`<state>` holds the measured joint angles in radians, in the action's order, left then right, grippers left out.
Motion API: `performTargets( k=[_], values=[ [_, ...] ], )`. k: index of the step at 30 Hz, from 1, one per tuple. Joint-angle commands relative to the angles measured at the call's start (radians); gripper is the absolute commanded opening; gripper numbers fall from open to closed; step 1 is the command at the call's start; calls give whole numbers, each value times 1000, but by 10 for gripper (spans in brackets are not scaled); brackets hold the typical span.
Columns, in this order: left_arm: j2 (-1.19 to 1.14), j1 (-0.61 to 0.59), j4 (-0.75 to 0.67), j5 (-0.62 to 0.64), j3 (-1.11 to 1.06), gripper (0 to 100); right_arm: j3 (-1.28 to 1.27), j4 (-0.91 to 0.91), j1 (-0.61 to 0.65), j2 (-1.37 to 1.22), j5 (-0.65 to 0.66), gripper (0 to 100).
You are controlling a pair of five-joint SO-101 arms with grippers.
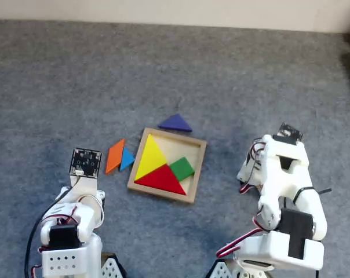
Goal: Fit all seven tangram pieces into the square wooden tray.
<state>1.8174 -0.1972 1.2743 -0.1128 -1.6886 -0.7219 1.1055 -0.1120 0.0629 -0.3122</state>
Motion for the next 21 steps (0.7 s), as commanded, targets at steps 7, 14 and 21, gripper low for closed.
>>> performTargets(
  k=[7,14,21],
  values=[
    [1,-1,3,-3,-7,7,154,-12,-13,8,95,235],
    [1,-1,3,-3,-7,7,157,-15,-8,2,101,235],
    [1,-1,3,-3,-7,7,156,-21,-8,-1,103,235]
  ],
)
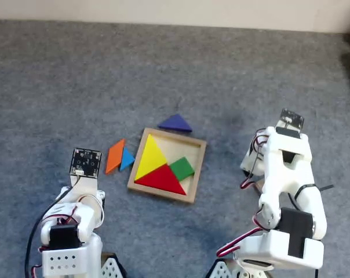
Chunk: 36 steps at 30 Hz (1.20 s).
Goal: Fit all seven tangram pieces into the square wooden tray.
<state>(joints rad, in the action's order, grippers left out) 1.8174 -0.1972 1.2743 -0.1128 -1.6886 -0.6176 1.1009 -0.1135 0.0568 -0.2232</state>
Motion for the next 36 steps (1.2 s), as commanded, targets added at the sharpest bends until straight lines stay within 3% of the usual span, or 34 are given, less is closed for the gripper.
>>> performTargets(
  k=[1,5,9,29,36],
  values=[
    [1,-1,3,-3,-7,7,50,-16,-8,5,14,235],
    [1,-1,3,-3,-7,7,48,-16,-8,4,21,235],
    [1,-1,3,-3,-7,7,47,-15,-10,2,114,235],
    [1,-1,3,-3,-7,7,50,-10,-15,-73,124,230],
    [1,-1,3,-3,-7,7,53,-8,-47,-41,126,99]
  ],
)
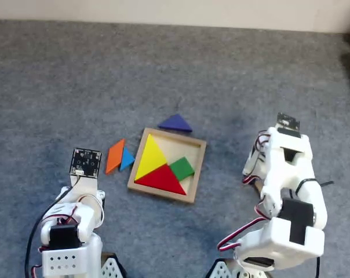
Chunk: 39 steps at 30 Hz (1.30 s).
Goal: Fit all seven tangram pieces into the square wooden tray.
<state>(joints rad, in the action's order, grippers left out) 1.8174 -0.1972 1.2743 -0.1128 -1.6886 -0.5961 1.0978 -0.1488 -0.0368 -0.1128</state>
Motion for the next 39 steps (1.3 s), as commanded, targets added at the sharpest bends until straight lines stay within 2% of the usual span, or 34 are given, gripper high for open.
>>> performTargets(
  k=[1,15,22,30,35,39],
  values=[
    [1,-1,3,-3,-7,7,31,-5,-15,58,15,95],
    [1,-1,3,-3,-7,7,36,133,16,209,14,91],
    [1,-1,3,-3,-7,7,36,291,157,337,8,91],
    [1,-1,3,-3,-7,7,36,407,383,443,5,91],
    [1,-1,3,-3,-7,7,36,383,518,446,-244,91],
    [1,-1,3,-3,-7,7,31,312,638,446,-338,91]
  ],
)
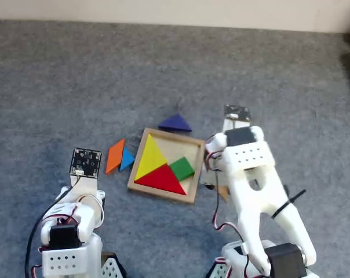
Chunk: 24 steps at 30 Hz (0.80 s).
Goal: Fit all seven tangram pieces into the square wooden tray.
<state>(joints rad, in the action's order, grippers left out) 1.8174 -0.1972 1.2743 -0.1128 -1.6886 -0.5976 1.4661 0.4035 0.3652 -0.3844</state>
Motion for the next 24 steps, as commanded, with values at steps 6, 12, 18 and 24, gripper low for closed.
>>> performTargets(
  k=[6,12,18,24],
  values=[
    [1,-1,3,-3,-7,7,30,-196,177,42,-164,91],
    [1,-1,3,-3,-7,7,30,-292,188,-22,-216,91],
    [1,-1,3,-3,-7,7,38,-401,183,-213,-218,91],
    [1,-1,3,-3,-7,7,41,-407,188,-272,-218,92]
  ],
)
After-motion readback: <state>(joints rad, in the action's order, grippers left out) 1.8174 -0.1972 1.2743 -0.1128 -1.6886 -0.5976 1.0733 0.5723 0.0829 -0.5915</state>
